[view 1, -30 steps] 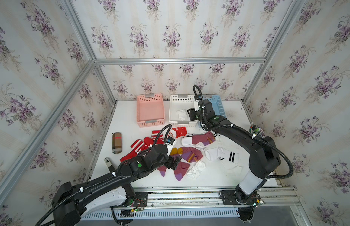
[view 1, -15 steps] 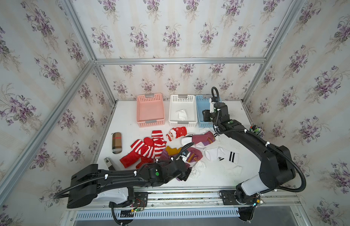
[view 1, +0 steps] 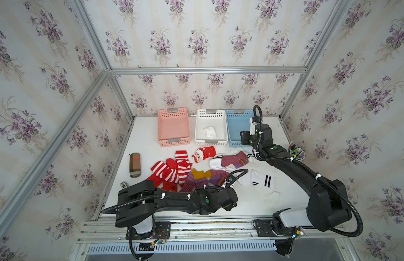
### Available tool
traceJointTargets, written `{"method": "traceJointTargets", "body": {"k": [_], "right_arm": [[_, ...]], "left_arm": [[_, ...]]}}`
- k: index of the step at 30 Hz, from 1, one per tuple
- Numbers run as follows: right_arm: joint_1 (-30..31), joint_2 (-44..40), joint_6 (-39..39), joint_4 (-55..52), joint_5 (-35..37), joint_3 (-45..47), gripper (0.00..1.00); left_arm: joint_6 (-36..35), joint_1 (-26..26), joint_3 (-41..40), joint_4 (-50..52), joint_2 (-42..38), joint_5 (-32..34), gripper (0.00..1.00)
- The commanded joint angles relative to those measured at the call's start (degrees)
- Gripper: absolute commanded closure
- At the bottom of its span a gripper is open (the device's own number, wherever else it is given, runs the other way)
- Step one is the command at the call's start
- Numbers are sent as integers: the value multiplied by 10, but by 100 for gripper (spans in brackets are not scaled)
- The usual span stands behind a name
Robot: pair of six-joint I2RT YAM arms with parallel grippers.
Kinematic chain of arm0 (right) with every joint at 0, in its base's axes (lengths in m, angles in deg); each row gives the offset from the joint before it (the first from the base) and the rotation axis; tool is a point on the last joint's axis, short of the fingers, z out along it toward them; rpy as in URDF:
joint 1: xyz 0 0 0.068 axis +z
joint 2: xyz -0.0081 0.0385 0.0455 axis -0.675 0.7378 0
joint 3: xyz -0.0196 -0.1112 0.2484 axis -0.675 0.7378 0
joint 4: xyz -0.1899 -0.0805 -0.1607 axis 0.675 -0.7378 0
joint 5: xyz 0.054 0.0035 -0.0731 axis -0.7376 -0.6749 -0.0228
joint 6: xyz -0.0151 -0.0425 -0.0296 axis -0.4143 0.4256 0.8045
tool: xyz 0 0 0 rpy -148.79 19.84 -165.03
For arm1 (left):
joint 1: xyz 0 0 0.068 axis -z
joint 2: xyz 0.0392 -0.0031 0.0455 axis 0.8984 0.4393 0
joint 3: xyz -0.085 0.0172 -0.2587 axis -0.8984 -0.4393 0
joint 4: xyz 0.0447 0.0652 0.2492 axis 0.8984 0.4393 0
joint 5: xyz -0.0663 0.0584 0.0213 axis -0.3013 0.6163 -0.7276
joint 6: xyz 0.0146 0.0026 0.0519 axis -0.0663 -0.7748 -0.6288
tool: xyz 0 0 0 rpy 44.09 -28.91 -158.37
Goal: Sort the socks into the basket by color
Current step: Pick up the sock at the center of the board.
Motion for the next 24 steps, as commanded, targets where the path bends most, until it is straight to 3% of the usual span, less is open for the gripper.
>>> {"method": "traceJointTargets", "body": {"k": [1, 11, 24], "right_arm": [[-4, -6, -8, 15, 0, 3, 60], [-10, -8, -7, 13, 5, 7, 60], [-12, -13, -5, 11, 19, 9, 60]], "left_arm": [[39, 0, 11, 16, 21, -12, 34], [76, 0, 30, 33, 91, 8, 44], [81, 0, 20, 23, 94, 6, 75]]}}
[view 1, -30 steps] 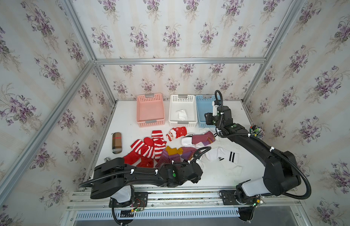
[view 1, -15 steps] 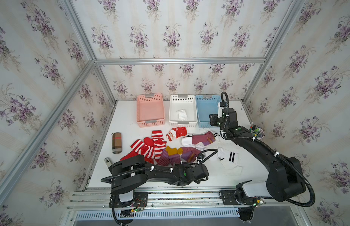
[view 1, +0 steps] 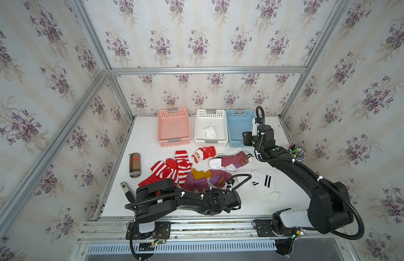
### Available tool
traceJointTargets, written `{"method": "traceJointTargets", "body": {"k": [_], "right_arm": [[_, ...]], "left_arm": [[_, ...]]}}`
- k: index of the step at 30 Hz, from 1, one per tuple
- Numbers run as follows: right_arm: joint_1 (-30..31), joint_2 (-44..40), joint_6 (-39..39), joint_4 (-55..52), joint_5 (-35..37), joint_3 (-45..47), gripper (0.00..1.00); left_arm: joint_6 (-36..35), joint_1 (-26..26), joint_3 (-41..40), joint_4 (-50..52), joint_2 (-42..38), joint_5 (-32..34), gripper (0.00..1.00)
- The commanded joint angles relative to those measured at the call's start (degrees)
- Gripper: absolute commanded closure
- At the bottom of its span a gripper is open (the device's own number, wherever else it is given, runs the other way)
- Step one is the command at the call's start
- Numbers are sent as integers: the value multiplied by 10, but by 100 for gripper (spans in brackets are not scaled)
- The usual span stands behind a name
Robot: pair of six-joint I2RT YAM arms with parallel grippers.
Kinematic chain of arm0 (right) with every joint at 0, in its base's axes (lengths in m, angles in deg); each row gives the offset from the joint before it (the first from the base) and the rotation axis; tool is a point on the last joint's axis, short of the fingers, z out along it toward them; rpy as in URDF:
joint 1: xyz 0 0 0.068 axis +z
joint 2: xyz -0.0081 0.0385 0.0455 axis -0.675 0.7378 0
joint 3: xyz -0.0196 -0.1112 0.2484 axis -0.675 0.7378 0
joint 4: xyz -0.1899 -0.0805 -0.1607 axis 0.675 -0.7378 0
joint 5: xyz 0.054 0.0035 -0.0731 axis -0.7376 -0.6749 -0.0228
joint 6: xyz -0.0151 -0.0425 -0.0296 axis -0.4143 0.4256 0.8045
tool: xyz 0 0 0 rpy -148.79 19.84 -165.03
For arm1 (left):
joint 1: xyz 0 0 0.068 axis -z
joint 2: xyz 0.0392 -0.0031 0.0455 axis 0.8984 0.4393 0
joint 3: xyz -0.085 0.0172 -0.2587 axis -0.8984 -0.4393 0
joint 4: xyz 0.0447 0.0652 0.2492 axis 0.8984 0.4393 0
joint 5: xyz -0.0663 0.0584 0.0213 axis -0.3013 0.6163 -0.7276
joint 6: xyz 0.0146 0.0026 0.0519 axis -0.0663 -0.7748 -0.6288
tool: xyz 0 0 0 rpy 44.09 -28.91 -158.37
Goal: Sort the socks into the basket by color
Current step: Pick up the sock at the center of the board.
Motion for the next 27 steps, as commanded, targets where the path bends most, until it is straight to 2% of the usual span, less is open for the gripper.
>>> {"method": "traceJointTargets", "body": {"k": [1, 8, 18, 27], "right_arm": [[0, -4, -4, 12, 8, 1, 60], [-3, 1, -5, 16, 5, 4, 59], [-8, -4, -5, 26, 10, 27, 59], [-9, -14, -11, 37, 4, 52, 58]], "left_arm": [[12, 0, -4, 1, -3, 3, 78], [4, 1, -24, -26, -42, 17, 90], [-51, 1, 13, 23, -94, 42, 93], [-96, -8, 91, 105, -121, 51, 95]]}}
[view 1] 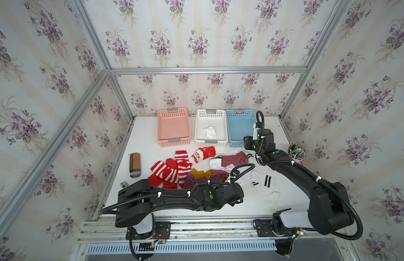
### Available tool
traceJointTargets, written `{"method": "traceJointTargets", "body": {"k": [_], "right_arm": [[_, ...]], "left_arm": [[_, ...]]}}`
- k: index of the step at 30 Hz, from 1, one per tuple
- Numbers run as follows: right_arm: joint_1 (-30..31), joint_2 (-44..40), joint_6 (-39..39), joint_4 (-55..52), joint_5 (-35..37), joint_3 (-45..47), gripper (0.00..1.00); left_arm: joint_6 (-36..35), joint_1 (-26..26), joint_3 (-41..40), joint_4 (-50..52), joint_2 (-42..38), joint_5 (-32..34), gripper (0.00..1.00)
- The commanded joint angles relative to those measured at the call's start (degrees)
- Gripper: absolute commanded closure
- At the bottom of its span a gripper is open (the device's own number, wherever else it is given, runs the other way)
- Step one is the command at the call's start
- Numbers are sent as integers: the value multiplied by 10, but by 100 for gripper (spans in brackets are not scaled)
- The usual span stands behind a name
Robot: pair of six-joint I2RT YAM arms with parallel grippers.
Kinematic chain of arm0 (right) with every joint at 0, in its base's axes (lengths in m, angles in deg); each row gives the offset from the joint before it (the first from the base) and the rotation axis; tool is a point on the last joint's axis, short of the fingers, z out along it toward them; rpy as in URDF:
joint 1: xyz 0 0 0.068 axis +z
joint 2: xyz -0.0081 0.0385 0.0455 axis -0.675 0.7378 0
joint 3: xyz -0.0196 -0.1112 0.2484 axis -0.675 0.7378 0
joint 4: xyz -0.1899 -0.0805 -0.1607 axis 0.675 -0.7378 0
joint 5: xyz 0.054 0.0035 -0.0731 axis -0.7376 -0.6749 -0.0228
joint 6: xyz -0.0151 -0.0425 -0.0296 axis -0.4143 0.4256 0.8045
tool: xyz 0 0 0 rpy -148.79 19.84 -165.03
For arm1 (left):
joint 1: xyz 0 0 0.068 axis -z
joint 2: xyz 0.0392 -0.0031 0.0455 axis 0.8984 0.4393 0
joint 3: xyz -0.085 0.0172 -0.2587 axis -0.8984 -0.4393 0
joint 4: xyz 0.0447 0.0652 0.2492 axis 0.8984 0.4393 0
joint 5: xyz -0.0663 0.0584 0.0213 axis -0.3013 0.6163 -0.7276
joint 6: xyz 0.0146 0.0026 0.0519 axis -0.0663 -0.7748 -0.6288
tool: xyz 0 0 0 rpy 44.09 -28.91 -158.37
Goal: Sort the socks into the basket by color
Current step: Pick up the sock at the center of the board, then place the sock in the bin.
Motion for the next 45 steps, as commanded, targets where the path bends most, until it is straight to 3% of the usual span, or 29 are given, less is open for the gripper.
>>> {"method": "traceJointTargets", "body": {"k": [1, 11, 17, 30, 35, 45], "right_arm": [[0, -9, -11, 26, 2, 7, 58], [0, -12, -22, 35, -16, 35, 58], [0, -26, -29, 40, -24, 57, 58], [1, -50, -34, 33, -47, 71, 57], [1, -56, -38, 39, -56, 79, 57], [11, -52, -43, 43, -74, 77, 57]], "left_arm": [[-28, -10, 21, 36, -11, 14, 95], [-95, -110, 59, 39, -54, -38, 95], [-124, -205, 96, 42, -32, -95, 96], [-174, -364, 332, 85, 164, -184, 96], [-176, -395, 401, 61, 231, -225, 96], [-182, -423, 542, 72, 361, -230, 93]]}}
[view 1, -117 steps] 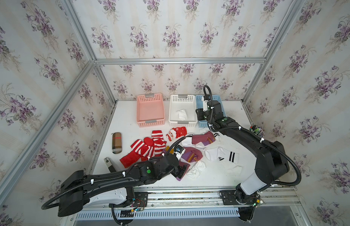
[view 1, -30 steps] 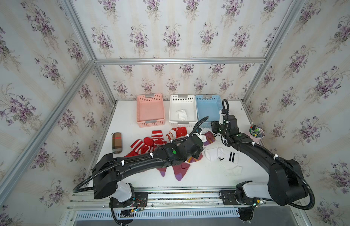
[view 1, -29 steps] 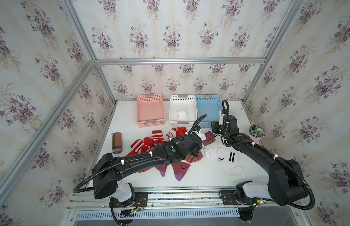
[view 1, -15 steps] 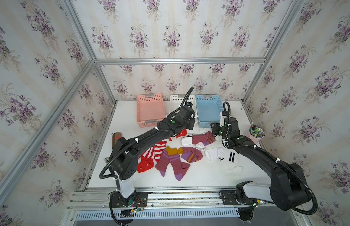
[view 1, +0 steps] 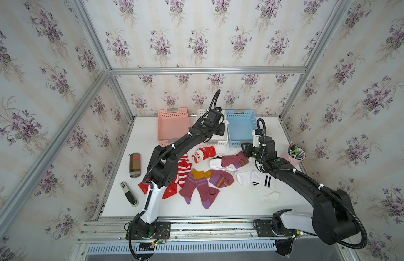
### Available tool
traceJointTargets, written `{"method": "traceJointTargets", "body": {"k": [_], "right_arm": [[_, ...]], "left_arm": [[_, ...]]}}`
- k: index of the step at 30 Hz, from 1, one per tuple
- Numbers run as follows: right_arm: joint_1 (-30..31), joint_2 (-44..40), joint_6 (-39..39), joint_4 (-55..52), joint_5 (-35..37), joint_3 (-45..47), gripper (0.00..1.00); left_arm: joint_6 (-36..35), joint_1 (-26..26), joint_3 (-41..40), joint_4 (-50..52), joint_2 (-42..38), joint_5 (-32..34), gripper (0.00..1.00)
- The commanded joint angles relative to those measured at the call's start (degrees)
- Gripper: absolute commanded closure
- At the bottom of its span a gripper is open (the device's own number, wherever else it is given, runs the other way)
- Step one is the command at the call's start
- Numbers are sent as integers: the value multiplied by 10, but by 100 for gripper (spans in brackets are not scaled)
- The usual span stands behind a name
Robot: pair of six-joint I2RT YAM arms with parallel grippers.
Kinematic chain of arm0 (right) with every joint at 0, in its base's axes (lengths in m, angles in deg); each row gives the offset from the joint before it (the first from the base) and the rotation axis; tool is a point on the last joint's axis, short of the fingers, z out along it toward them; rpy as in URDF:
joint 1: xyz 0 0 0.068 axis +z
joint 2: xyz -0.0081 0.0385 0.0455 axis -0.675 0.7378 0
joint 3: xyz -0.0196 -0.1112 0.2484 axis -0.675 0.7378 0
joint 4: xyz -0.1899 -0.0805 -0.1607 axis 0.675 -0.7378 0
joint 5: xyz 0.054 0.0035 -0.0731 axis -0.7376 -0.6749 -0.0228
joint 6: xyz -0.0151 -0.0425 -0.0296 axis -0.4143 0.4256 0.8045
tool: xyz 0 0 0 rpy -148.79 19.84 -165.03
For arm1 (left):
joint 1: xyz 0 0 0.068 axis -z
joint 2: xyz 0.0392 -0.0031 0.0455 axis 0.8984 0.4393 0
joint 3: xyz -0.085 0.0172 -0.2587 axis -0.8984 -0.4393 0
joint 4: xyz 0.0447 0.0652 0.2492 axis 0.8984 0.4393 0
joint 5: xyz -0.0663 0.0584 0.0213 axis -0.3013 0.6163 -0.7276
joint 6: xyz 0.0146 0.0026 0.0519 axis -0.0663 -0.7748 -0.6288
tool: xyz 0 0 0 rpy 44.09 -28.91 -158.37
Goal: Sort the socks into the basket by color
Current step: Place the sock in the bin.
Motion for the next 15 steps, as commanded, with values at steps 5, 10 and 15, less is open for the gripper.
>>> {"method": "traceJointTargets", "body": {"k": [5, 10, 15], "right_arm": [[5, -16, -6, 5, -5, -1, 57], [9, -16, -9, 4, -7, 1, 56], [20, -8, -10, 8, -3, 1, 57]], "left_arm": [[-1, -20, 52, 1, 57, -13, 92], [-2, -26, 46, 0, 58, -11, 86], [-3, -32, 45, 5, 54, -11, 62]]}}
